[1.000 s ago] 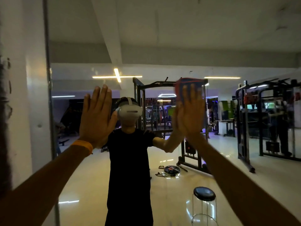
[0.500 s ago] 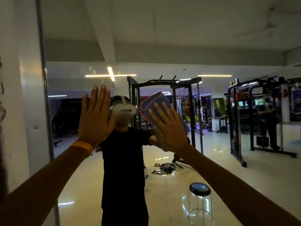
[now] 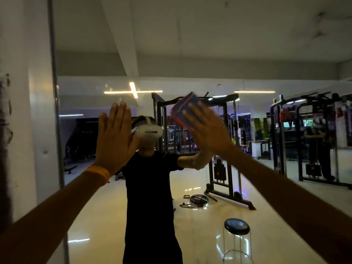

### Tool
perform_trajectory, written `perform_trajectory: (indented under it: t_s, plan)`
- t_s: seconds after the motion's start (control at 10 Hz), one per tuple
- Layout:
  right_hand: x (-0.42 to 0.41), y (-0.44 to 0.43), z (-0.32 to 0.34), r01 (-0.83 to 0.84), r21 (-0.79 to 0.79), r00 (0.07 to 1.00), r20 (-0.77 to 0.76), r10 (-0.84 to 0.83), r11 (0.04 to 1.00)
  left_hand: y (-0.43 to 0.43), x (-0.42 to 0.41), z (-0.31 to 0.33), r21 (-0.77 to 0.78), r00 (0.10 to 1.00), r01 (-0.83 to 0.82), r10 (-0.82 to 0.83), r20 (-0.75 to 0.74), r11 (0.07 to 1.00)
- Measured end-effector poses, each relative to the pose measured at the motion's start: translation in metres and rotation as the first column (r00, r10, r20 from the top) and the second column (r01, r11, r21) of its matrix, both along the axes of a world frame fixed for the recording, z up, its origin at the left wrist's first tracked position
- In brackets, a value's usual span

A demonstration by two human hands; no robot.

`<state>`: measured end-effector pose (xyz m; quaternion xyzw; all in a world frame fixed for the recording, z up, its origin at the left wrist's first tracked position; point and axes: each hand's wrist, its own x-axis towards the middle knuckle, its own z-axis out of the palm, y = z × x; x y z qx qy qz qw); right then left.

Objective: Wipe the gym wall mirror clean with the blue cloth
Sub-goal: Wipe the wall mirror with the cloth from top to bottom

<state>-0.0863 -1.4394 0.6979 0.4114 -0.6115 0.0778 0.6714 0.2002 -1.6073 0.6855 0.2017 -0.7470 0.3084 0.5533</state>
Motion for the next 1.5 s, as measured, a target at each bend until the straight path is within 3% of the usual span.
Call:
perform_trajectory:
  t_s: [0.1,0.2,0.3,0.4,0.5,0.6,0.7,0.8,0.9,1.0,1.1,1.2,1.3,1.4,1.5]
  plan:
    - [-0.046,0.002,0.066,-0.175,-0.349,0.980,0.028,0.197,0.921,0.012,-0.007,0.013,0.000,1.000,0.012,-0.012,-0.007,1.000]
    - [0.007,0.028,0.056,-0.298,-0.430,0.892,0.192,0.409,0.852,0.017,-0.019,0.032,0.036,0.999,0.026,-0.025,-0.033,0.999]
    - [0.039,0.003,-0.015,-0.477,0.072,0.878,0.014,0.478,0.876,0.023,-0.036,0.045,0.072,0.998,0.050,-0.047,-0.049,0.996]
    - [-0.007,0.016,0.015,-0.397,0.129,0.902,-0.130,0.413,0.909,0.030,-0.054,0.050,0.057,0.998,0.059,-0.057,-0.037,0.997]
    - [-0.043,0.051,0.086,-0.373,-0.242,0.911,0.090,0.403,0.896,0.028,-0.060,0.047,0.038,0.997,0.041,-0.038,-0.067,0.998]
    - [-0.023,0.035,0.070,-0.477,-0.331,0.788,0.249,0.563,0.814,0.026,-0.060,0.046,0.006,0.997,0.000,0.000,-0.075,1.000]
    - [0.002,0.003,0.003,-0.681,0.098,0.732,0.094,0.674,0.726,0.027,-0.060,0.045,0.002,0.997,-0.019,0.020,-0.077,1.000]
    - [-0.028,0.024,0.015,-0.400,0.188,0.884,-0.178,0.431,0.897,0.027,-0.059,0.046,0.000,0.998,-0.016,0.016,-0.066,1.000]
    - [-0.080,0.067,0.073,-0.397,-0.129,0.914,0.038,0.405,0.909,0.026,-0.058,0.046,0.002,0.998,-0.022,0.022,-0.063,1.000]
    - [-0.062,0.067,0.058,-0.431,-0.328,0.821,0.245,0.516,0.841,0.026,-0.061,0.044,0.003,0.997,-0.018,0.018,-0.077,1.000]
    - [-0.028,0.028,-0.032,-0.492,-0.003,0.866,0.099,0.490,0.870,0.025,-0.061,0.042,0.013,0.997,-0.021,0.022,-0.079,1.000]
    - [-0.063,0.042,-0.037,-0.366,0.200,0.915,-0.103,0.391,0.909,0.027,-0.059,0.043,0.013,0.997,0.003,-0.002,-0.077,1.000]
    - [-0.102,0.078,0.015,-0.375,-0.116,0.908,0.156,0.390,0.920,0.034,-0.060,0.028,0.062,0.991,0.058,-0.050,-0.122,0.996]
    - [-0.067,0.073,0.000,-0.410,-0.371,0.783,0.325,0.530,0.833,0.042,-0.067,-0.014,0.085,0.987,0.101,-0.089,-0.136,0.991]
    - [-0.013,0.030,-0.102,-0.554,-0.123,0.786,0.248,0.566,0.823,0.045,-0.075,-0.063,0.105,0.982,0.146,-0.131,-0.134,0.984]
